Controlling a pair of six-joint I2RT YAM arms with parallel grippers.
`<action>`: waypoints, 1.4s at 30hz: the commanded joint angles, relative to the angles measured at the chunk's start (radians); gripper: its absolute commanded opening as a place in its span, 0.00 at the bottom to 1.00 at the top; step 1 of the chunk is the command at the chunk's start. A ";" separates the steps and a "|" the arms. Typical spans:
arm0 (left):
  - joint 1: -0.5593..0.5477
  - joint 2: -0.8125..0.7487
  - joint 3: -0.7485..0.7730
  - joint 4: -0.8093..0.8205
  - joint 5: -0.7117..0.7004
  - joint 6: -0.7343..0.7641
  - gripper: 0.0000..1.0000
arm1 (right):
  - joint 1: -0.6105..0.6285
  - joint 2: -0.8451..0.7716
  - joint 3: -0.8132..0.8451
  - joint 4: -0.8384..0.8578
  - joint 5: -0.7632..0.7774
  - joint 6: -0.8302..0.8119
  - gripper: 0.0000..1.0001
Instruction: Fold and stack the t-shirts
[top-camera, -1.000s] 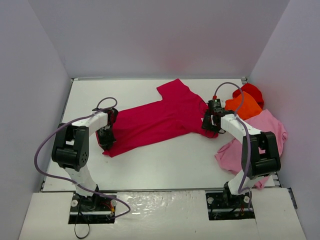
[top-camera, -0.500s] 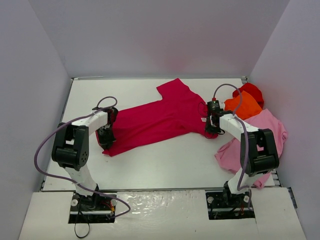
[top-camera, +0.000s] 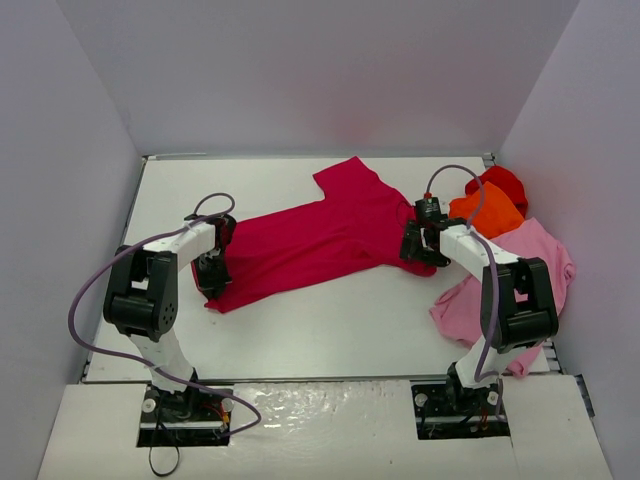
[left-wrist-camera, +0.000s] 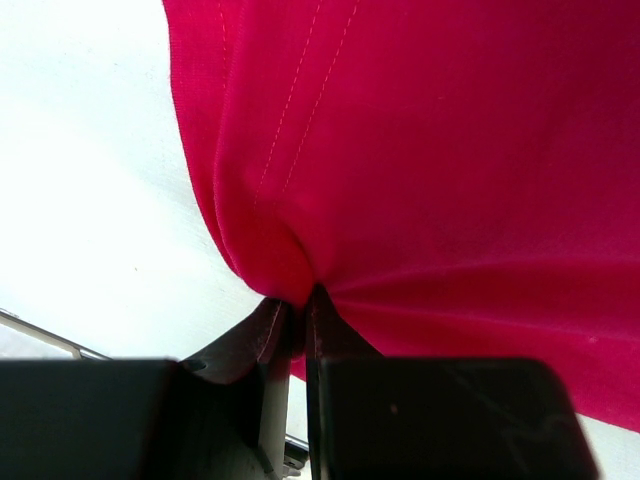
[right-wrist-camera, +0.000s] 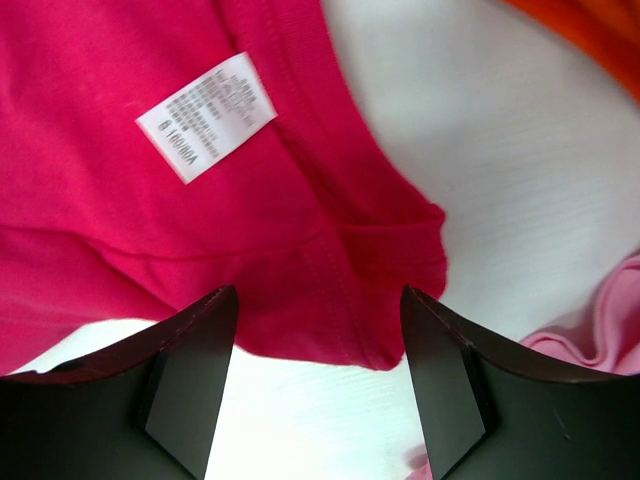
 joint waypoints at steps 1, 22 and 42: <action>-0.003 -0.023 0.034 -0.031 -0.013 0.019 0.00 | -0.008 0.003 0.020 0.000 -0.095 0.001 0.61; -0.005 -0.016 0.040 -0.036 -0.017 0.026 0.00 | -0.011 0.034 0.058 -0.014 0.078 -0.020 0.00; -0.004 -0.016 0.045 -0.046 -0.038 0.031 0.00 | -0.092 0.237 0.288 0.015 0.158 -0.043 0.00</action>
